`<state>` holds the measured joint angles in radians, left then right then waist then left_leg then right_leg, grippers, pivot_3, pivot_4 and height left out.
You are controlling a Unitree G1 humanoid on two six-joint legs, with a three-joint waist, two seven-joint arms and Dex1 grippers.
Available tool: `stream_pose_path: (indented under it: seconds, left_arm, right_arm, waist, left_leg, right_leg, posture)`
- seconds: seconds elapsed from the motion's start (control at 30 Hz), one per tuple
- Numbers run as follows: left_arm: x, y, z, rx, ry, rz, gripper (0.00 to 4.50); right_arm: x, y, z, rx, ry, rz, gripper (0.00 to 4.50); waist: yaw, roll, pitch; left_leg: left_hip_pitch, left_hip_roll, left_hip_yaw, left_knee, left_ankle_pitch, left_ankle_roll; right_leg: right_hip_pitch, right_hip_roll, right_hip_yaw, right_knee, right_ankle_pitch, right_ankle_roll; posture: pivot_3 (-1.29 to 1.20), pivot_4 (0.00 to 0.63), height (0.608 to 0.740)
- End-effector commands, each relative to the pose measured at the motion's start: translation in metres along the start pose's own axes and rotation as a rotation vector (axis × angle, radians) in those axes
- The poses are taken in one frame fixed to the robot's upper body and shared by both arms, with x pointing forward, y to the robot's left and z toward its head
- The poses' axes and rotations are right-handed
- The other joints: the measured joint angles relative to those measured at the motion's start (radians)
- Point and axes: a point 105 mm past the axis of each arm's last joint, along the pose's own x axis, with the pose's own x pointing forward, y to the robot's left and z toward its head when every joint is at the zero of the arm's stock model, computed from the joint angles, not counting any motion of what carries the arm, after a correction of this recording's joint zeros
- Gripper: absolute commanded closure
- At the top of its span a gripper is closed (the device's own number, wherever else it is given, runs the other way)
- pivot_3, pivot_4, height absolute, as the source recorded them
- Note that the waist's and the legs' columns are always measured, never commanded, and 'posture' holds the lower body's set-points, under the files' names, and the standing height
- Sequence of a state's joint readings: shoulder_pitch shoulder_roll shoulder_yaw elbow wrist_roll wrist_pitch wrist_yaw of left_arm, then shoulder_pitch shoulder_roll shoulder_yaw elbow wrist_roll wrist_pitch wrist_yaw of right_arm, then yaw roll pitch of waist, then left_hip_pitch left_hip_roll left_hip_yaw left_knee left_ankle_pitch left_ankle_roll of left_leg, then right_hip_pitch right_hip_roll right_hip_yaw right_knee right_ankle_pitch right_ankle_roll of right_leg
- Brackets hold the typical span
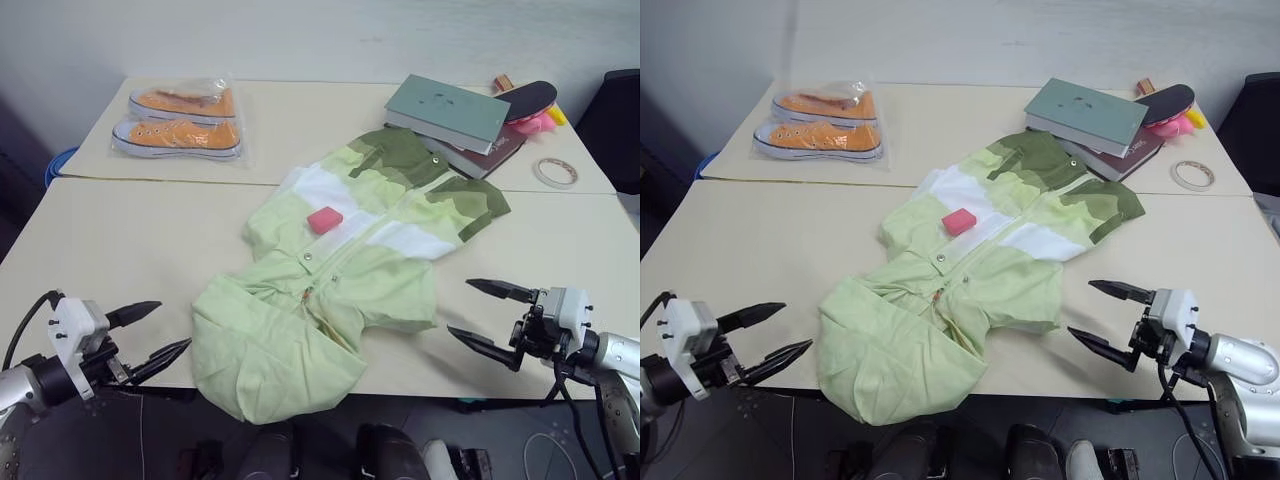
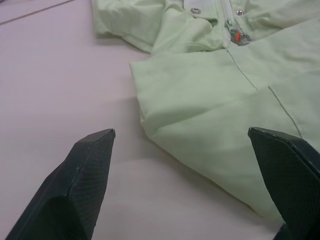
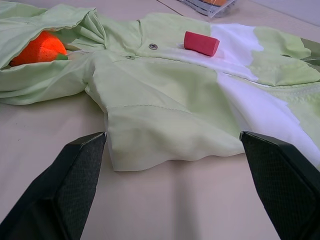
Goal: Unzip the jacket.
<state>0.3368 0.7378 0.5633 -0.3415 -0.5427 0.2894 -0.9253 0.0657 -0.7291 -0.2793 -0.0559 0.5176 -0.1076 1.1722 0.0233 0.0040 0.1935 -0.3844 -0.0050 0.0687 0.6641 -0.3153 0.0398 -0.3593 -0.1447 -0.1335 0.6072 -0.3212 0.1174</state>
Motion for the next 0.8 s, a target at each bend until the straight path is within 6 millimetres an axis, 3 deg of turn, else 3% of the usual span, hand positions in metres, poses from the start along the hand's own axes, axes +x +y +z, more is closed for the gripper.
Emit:
stream_pose_path:
  seconds: [0.03,0.27,0.37,0.47,0.6,0.8]
  left_arm:
    - [0.001,0.007,0.005,0.045,0.004,0.033,0.00]
    - [0.008,0.004,0.007,-0.018,-0.029,-0.016,0.00]
    - [0.018,0.008,0.023,-0.134,-0.115,-0.049,0.00]
    - [0.036,0.014,0.039,-0.145,-0.166,-0.054,0.00]
    - [0.088,0.006,0.059,-0.069,-0.190,-0.161,0.00]
    - [0.186,-0.002,0.089,0.011,-0.224,-0.268,0.00]
  right_arm:
    - [0.002,0.006,0.006,-0.018,-0.023,0.006,0.02]
    - [0.010,0.014,0.021,-0.011,-0.102,0.002,0.02]
    - [0.020,0.013,0.036,-0.014,-0.182,-0.038,0.02]
    - [0.029,0.008,0.056,-0.023,-0.290,-0.127,0.02]
    - [0.038,0.008,0.070,-0.029,-0.358,-0.190,0.02]
    - [0.036,0.010,0.059,-0.014,-0.345,-0.237,0.02]
  waist:
    - [0.000,0.000,0.000]
    - [0.000,0.000,0.000]
    - [0.000,0.000,0.000]
    - [0.003,0.000,0.000]
    - [0.008,0.000,0.000]
    - [0.015,-0.001,-0.001]
  left_leg:
    - [0.000,0.000,0.000,0.000,0.000,0.000]
    - [0.000,0.000,0.000,0.000,0.000,0.000]
    - [0.000,0.000,0.000,0.000,0.000,0.000]
    - [0.000,0.000,-0.001,0.000,0.001,-0.001]
    - [0.000,-0.002,-0.002,0.001,0.001,-0.001]
    - [0.000,-0.005,0.000,0.002,0.003,0.001]
  right_leg:
    - [0.000,0.000,0.000,0.000,0.000,0.000]
    - [0.000,0.000,0.000,0.002,0.000,0.000]
    - [0.000,0.000,0.000,0.003,0.000,0.000]
    - [0.000,0.000,0.000,0.004,0.000,0.000]
    - [0.000,0.001,0.000,0.006,0.000,0.000]
    - [-0.001,0.008,0.000,0.010,0.000,0.000]
  posture:
    - [0.00,0.150,0.740]
    - [0.00,0.150,0.740]
    - [0.00,0.150,0.740]
    - [0.00,0.150,0.740]
    - [0.00,0.150,0.740]
    - [0.00,0.150,0.740]
